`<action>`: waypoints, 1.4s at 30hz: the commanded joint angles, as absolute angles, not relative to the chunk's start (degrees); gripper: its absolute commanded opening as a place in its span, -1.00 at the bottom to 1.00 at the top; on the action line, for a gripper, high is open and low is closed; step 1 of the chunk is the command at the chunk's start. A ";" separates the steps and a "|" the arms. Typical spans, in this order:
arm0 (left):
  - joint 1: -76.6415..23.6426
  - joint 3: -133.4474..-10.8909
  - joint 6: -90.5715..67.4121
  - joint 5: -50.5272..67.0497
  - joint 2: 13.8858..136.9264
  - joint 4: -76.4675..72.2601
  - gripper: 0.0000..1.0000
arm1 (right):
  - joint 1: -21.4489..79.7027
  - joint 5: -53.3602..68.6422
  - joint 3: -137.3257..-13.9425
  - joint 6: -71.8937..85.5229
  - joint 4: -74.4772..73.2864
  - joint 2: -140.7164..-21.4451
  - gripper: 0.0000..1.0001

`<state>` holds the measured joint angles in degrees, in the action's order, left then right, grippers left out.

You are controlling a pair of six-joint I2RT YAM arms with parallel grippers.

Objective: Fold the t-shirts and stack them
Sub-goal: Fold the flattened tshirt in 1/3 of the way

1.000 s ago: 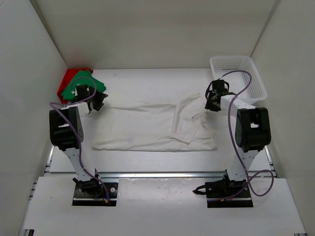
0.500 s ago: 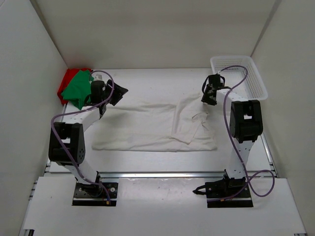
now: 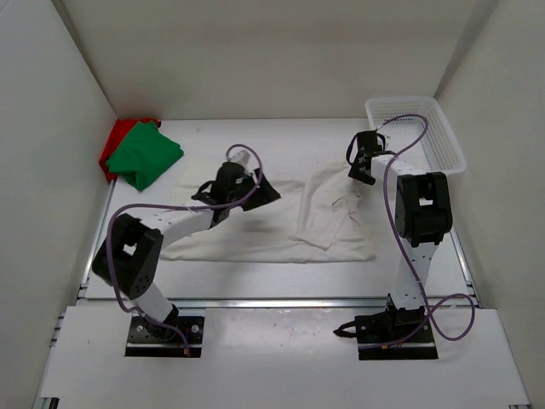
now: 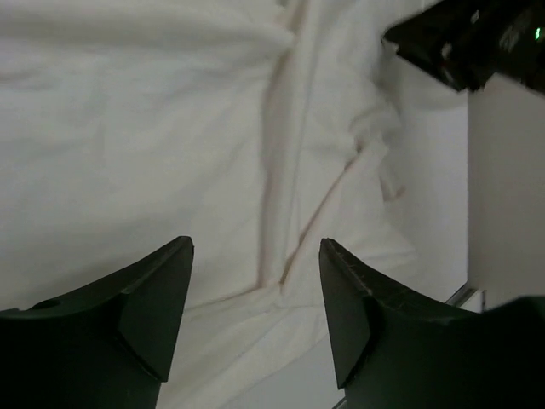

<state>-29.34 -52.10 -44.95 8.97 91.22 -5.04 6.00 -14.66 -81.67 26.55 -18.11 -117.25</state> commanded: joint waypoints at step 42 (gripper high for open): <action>-40.95 -71.28 -39.03 13.35 114.96 -3.60 -0.72 | 3.77 9.32 -81.91 16.70 21.37 -112.68 -0.94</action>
<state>-40.97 -71.94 -38.89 11.25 118.52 -2.50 3.57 4.36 -82.70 20.05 10.68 -117.36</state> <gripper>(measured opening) 0.142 0.037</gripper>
